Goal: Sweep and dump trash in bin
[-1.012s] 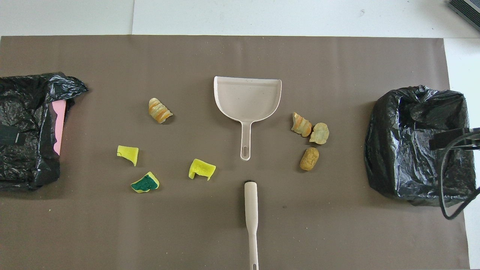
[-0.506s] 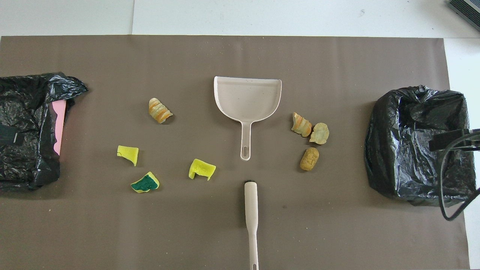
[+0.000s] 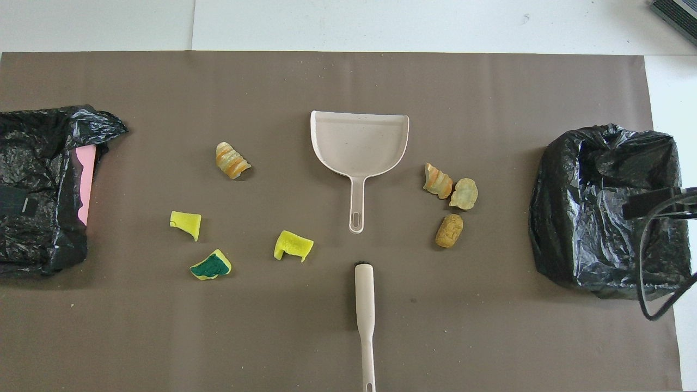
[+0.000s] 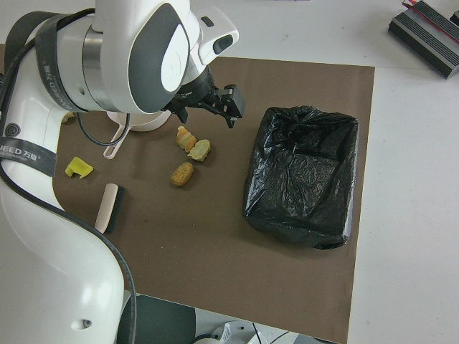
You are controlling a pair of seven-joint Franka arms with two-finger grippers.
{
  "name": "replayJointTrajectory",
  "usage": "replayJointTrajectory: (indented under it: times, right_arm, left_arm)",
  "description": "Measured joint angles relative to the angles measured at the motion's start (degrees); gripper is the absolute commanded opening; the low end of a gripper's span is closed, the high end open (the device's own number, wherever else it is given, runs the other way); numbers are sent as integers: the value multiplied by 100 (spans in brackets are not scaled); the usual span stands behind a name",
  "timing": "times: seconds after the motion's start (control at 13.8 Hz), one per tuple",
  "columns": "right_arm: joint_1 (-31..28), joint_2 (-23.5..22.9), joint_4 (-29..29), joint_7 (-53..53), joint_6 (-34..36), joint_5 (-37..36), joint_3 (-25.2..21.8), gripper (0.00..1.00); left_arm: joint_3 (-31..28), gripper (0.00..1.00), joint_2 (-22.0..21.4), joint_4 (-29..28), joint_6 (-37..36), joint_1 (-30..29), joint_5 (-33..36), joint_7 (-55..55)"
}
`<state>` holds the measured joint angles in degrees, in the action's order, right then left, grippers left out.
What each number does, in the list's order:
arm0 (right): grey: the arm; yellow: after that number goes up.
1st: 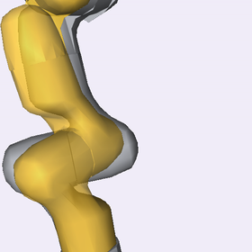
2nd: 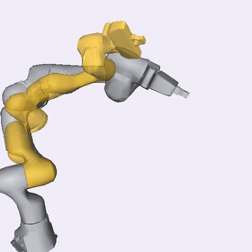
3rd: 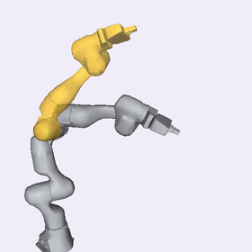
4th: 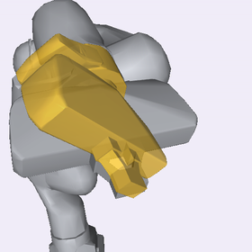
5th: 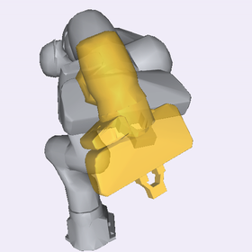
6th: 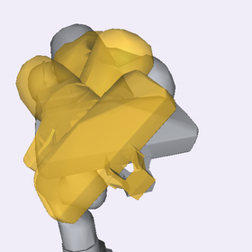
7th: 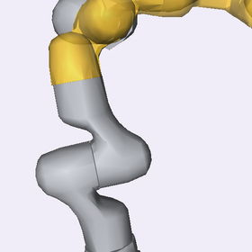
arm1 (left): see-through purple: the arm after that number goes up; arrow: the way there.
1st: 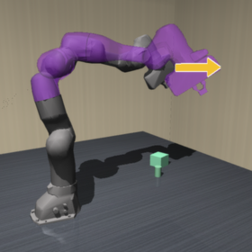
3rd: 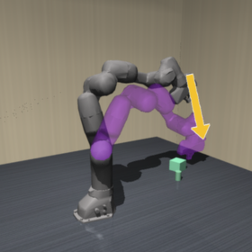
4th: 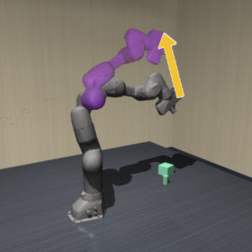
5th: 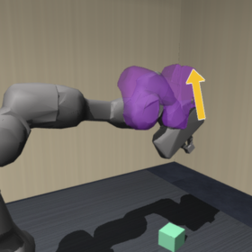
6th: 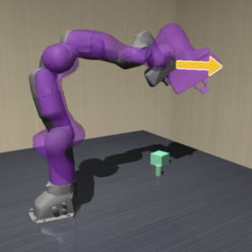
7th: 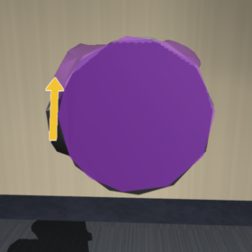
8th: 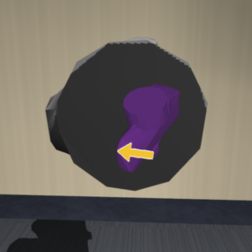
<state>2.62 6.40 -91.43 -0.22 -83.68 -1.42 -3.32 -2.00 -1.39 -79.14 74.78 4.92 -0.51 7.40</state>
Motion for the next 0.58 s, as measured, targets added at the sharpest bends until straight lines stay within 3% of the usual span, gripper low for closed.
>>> replayJointTrajectory:
  times: [0.29, 0.58]
  right_arm:
    - [0, 0, -1, 0, 0, 0, 0, 100]
    - [0, 1, -1, 0, 0, 0, 0, 100]
  left_arm:
    - [58, 100, -15, -32, -8, 3, 0, 0]
    - [162, 100, -260, -437, -9, 6, -4, 1]
